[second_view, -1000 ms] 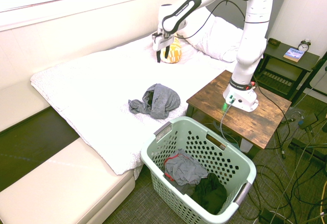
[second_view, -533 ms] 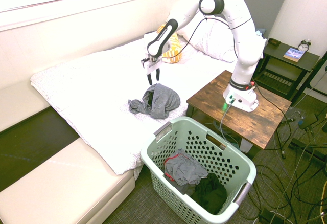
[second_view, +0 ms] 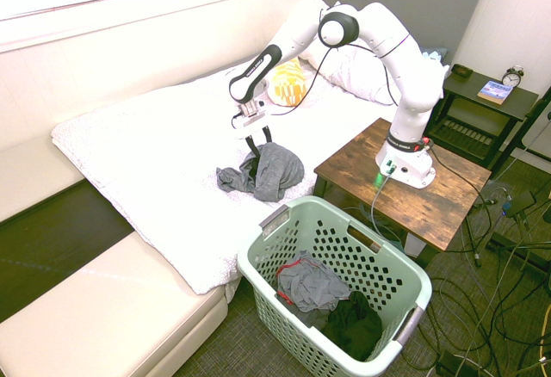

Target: Put my clothes in the laundry bag

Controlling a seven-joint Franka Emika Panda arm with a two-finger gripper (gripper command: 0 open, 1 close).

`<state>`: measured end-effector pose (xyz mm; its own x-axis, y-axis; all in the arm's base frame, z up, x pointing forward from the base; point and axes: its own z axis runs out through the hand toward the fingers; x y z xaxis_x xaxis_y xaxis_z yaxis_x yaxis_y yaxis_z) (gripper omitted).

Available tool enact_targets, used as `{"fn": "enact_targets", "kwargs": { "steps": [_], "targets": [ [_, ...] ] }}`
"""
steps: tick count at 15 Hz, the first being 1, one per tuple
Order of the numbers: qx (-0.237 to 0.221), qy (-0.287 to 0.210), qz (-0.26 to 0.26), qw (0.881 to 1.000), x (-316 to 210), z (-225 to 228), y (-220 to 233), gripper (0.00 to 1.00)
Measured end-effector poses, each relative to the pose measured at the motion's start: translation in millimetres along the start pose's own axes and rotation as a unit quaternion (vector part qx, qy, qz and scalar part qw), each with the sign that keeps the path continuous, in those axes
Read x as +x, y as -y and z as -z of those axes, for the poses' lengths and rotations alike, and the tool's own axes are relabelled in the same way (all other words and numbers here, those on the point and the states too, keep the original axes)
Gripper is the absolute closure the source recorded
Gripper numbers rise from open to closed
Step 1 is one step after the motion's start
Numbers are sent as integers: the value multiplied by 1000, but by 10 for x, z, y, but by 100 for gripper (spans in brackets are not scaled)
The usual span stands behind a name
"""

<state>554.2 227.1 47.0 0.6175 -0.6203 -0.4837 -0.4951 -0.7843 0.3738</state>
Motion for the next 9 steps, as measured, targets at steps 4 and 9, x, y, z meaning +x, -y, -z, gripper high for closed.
{"fn": "enact_targets", "kwargs": {
  "steps": [4,9],
  "targets": [
    [-29,18,-6,999,197,-628,22,0],
    [1,-17,19,1000,177,-502,58,100]
  ]
}}
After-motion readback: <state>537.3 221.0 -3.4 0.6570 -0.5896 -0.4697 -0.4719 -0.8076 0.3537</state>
